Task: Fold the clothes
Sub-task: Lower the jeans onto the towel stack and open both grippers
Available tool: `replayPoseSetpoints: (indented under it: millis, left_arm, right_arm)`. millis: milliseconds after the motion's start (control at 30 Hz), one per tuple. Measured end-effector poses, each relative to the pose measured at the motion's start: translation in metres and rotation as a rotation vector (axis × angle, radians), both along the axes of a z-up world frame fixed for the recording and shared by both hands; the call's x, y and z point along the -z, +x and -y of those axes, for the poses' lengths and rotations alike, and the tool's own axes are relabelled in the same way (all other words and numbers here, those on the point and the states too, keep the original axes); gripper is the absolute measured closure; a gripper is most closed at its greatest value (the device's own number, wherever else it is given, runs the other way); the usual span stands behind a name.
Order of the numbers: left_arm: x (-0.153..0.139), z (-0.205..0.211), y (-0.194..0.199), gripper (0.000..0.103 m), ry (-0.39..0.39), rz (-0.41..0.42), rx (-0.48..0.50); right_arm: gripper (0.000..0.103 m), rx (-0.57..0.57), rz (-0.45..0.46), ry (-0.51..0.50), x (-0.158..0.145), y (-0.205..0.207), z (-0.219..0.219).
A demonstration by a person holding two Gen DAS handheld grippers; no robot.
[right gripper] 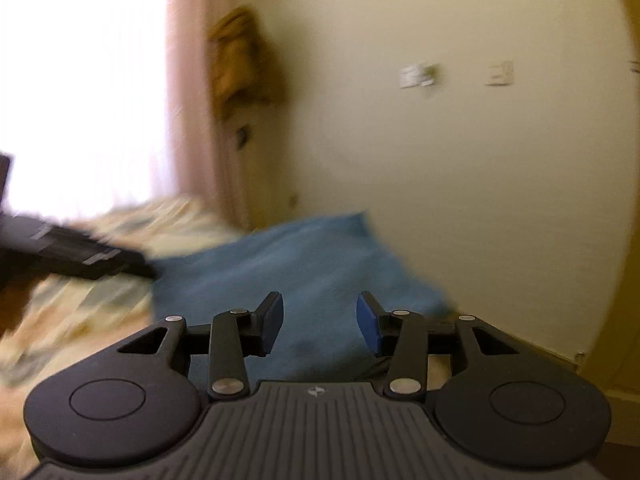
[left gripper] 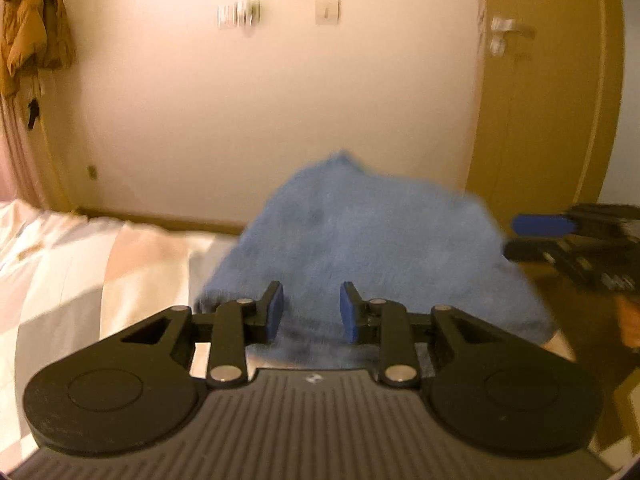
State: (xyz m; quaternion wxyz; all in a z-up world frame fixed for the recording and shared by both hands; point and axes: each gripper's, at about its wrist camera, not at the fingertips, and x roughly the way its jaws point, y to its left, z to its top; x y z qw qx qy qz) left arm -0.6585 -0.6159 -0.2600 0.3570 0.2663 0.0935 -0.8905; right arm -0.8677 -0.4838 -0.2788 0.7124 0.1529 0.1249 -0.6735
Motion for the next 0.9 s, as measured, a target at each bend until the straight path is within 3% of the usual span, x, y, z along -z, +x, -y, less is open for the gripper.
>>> replayPoseSetpoints:
  millis: [100, 200, 300, 533, 767, 900]
  left_arm:
    - [0.006, -0.002, -0.006, 0.078, 0.011, 0.017, -0.025]
    - [-0.009, -0.012, -0.005, 0.077, 0.015, -0.013, -0.061]
    - [-0.010, -0.026, -0.010, 0.077, 0.016, 0.010, -0.071]
    - [-0.001, -0.041, -0.029, 0.077, 0.055, 0.071, -0.159]
    - [-0.021, -0.065, -0.038, 0.072, 0.087, 0.121, -0.238]
    - [-0.022, -0.072, -0.047, 0.071, 0.146, 0.156, -0.247]
  right_arm:
    - [0.057, -0.017, -0.056, 0.088, 0.023, 0.008, 0.006]
    - [0.057, 0.000, -0.047, 0.078, 0.012, 0.004, 0.002]
    - [0.057, -0.019, -0.049, 0.012, -0.001, 0.008, -0.025]
    - [0.059, -0.110, -0.123, 0.092, 0.025, 0.017, -0.023]
    - [0.060, -0.174, -0.157, 0.046, 0.000, 0.019, -0.039]
    - [0.060, -0.173, -0.197, 0.105, 0.012, 0.022, -0.031]
